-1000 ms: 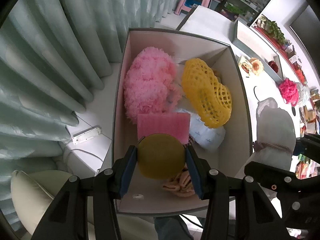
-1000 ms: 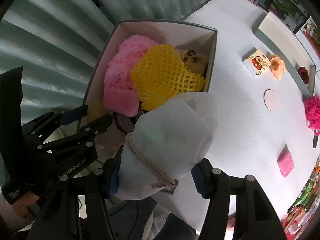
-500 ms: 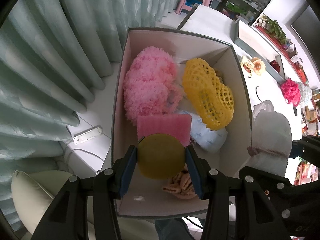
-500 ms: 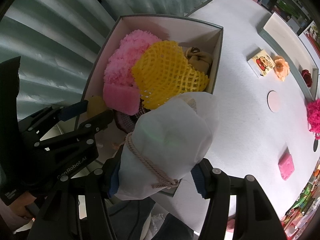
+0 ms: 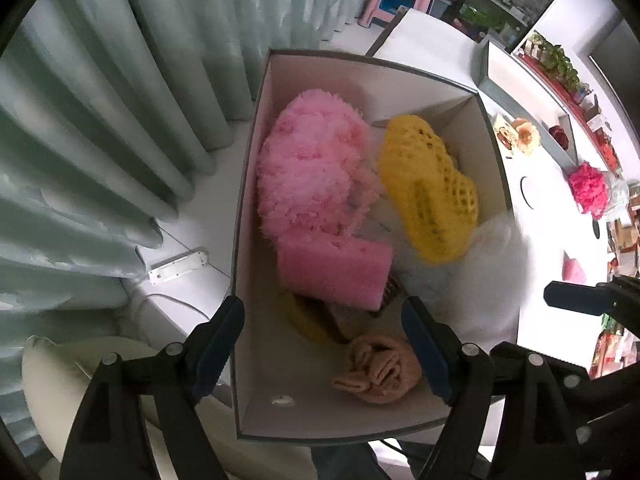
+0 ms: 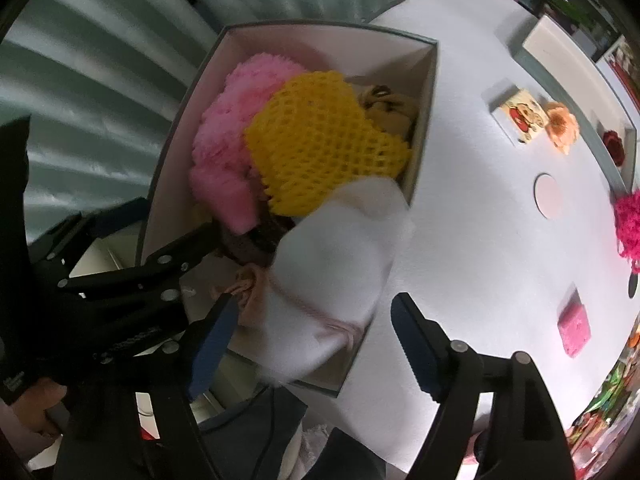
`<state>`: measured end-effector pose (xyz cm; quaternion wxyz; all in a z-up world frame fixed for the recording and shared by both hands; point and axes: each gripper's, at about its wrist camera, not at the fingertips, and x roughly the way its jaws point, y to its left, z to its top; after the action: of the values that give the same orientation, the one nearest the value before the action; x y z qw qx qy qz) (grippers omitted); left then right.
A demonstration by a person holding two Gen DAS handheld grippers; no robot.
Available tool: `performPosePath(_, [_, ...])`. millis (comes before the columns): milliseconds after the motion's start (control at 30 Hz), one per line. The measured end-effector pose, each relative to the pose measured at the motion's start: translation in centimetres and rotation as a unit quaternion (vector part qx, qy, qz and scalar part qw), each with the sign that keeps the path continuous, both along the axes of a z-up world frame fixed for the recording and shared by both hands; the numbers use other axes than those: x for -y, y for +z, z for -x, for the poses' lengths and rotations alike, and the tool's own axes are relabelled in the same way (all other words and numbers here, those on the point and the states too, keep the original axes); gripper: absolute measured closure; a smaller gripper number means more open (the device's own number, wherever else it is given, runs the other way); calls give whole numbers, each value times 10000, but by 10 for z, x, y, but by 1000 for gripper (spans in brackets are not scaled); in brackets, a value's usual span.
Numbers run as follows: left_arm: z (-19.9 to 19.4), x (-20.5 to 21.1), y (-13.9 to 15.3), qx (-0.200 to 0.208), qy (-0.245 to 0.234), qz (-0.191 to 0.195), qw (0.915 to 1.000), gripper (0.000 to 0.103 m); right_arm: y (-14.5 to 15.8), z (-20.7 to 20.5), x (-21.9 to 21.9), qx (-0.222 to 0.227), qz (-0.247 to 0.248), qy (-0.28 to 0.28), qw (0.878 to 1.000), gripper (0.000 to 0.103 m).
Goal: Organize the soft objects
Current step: 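Carry brown sponge and white cloth bag to the white box and release both, then return both tools from the box to the table items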
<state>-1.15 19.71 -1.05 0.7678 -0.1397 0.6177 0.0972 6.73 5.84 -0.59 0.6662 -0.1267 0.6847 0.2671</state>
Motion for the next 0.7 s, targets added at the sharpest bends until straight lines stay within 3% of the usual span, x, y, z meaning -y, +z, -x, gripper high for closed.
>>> performPosePath(67, [-1,2,1,-6,-60,-42,10000,21,3,-2,4,-13,-85,-95,9999,14])
performPosePath(100, [-2,4,2,13,-81,-72,9999,21,5,-3,6,-1,-126,-141,9998,4])
performPosePath(133, [-3,5,3,29,-82,-74,9999,21,7,-4,8,56,-128,-182,9997,0])
performPosePath(400, [-13,23,17,120,-360,-30,9993,21,23,-18,55,226,-272,-804,9961,0])
performPosePath(567, [-28,57,24,131,-822,6,9965,21,19,-13,116,222,-126,-1487,9886,0])
performPosePath(700, [-44,104,31,131,-1340,143,9908,21,7,3,182,134,44,-2213,9751,0])
